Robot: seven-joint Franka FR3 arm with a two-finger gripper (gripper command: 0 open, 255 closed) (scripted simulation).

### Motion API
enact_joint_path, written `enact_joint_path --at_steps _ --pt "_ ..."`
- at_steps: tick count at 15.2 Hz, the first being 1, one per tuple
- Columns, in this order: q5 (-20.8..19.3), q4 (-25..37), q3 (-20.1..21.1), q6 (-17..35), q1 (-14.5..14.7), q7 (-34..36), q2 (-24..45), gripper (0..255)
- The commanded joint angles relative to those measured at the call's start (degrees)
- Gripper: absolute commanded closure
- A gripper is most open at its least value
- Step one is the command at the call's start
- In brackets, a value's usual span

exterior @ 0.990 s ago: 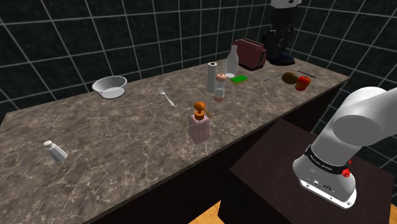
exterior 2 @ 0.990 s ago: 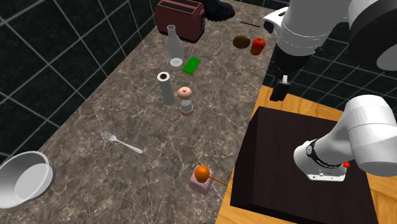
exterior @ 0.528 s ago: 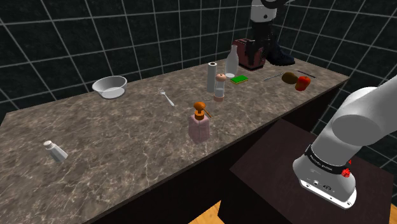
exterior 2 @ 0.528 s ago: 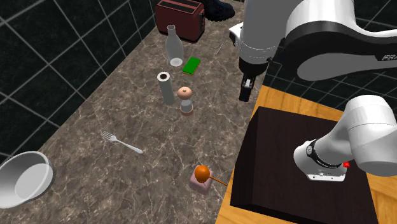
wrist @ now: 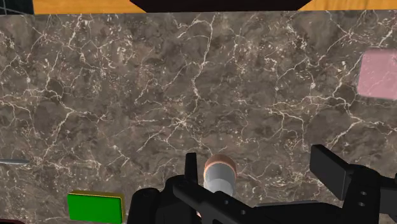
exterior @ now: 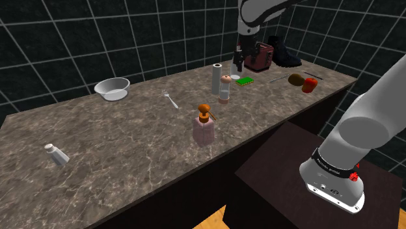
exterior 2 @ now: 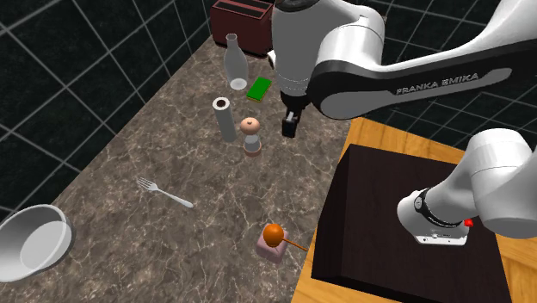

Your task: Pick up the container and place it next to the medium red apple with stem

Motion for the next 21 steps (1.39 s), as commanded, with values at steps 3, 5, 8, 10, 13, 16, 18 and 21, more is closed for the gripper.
enact_joint_path --at_steps 3,5,8,10,13,16,18,21 --pt "-0.5 5.5 -0.4 3.6 -0.4 0.7 8.4 0" --pt "-0.6 8.7 -0.5 5.0 -0.6 1.0 12.7 0" --pt "-0.8 14.1 -0.8 6.5 -0.8 1.4 19.2 0" --pt "-0.8 18.1 -1.0 7.2 -1.0 1.6 23.5 0" --pt "-0.8 24.8 -1.3 7.6 -1.3 1.8 30.2 0" --pt "-0.6 30.5 -1.5 7.4 -1.6 1.8 35.4 0" --pt "-0.7 29.8 -1.5 8.7 -1.7 1.9 36.0 0" --pt "-0.8 29.0 -1.6 10.6 -1.9 1.9 37.0 0"
